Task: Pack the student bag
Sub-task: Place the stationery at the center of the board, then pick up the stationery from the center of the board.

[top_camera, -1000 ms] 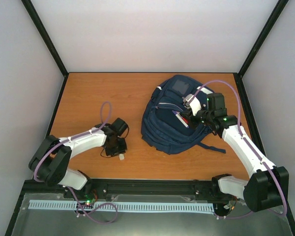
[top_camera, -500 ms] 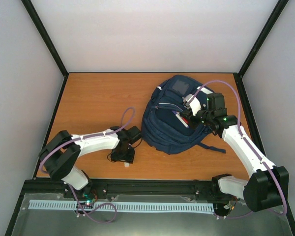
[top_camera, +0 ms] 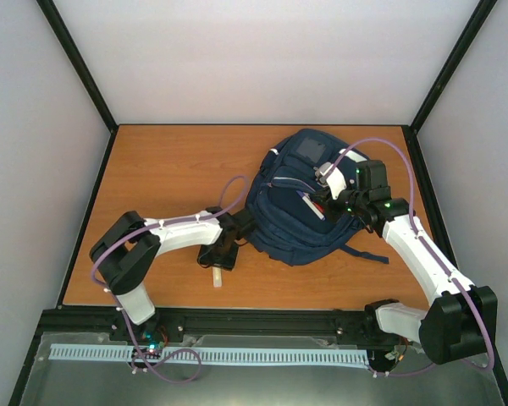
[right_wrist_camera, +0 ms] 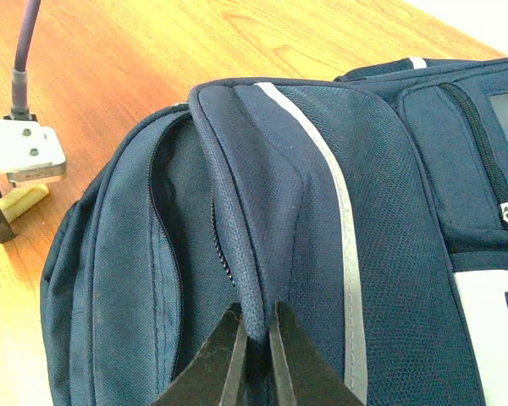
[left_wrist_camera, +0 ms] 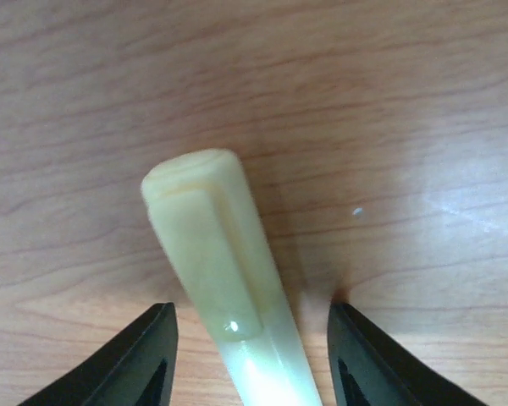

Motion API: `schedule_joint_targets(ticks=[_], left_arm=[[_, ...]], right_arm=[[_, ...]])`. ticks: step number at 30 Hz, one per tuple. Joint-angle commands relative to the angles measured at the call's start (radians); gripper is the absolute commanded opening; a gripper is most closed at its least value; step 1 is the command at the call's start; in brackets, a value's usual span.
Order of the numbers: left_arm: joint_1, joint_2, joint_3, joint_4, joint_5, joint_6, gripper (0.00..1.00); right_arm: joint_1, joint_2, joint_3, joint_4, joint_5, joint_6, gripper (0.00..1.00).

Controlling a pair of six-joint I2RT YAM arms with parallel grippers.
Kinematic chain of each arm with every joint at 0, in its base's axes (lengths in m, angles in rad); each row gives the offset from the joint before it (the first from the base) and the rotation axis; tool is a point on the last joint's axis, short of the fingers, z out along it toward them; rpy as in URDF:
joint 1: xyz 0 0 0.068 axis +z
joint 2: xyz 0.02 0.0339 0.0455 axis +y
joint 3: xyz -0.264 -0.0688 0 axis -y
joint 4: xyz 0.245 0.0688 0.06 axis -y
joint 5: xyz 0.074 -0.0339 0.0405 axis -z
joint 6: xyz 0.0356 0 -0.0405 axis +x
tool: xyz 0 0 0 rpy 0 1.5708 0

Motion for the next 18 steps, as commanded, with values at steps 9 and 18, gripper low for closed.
schedule_joint_targets(ticks=[9, 18], left_arm=[[-0.005, 0.04, 0.047, -0.002, 0.015, 0.049, 0.08], [-0.012, -0.268, 0.088, 0.088, 0.268, 0.046, 0.08]], right_arm=[[-0.011, 0.002, 0.023, 0.014, -0.014, -0.013, 0.08], [-0.013, 0.005, 0.024, 0.014, -0.014, -0.012, 0.08]])
